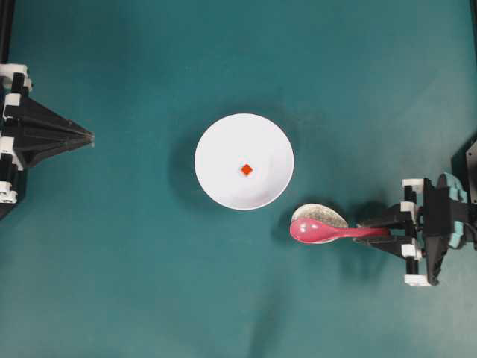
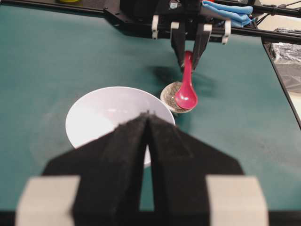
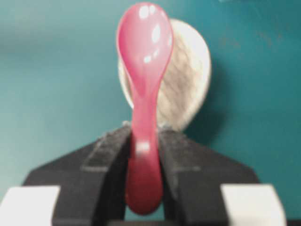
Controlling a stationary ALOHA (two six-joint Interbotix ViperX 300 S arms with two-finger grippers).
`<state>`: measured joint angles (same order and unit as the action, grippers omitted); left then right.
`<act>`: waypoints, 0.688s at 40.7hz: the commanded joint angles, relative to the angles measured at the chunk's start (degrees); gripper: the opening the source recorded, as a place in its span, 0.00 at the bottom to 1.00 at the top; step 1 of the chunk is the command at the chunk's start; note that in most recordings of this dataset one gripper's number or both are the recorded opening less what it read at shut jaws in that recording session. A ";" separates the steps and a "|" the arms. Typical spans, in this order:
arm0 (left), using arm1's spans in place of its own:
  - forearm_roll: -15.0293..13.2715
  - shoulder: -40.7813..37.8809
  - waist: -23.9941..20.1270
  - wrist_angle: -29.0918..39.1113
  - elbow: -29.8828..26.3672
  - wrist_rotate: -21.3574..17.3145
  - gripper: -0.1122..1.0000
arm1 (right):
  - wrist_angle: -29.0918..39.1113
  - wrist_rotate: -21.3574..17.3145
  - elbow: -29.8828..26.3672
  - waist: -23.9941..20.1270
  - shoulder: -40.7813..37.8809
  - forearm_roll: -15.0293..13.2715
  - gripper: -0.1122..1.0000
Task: Grip the spoon and scoop the red block from the bowl with right arm.
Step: 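Lift the pink spoon from the rest and carry it over the bowl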
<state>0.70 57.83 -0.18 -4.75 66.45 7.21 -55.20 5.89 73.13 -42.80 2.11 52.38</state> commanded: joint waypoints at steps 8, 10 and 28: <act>0.09 -0.70 -0.26 0.18 -1.76 0.09 0.10 | 11.43 13.71 -3.87 9.32 13.18 0.00 0.34; 0.09 -0.70 -0.26 0.44 -1.76 0.09 0.10 | 15.73 17.05 -5.01 12.13 15.21 0.00 0.34; 0.09 -0.70 -0.26 1.85 -1.76 0.09 0.10 | 32.34 30.15 -9.67 25.05 24.43 -0.18 0.34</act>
<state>0.62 57.48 -0.26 -2.72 66.45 7.29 -22.68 35.86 65.04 -18.90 24.87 52.47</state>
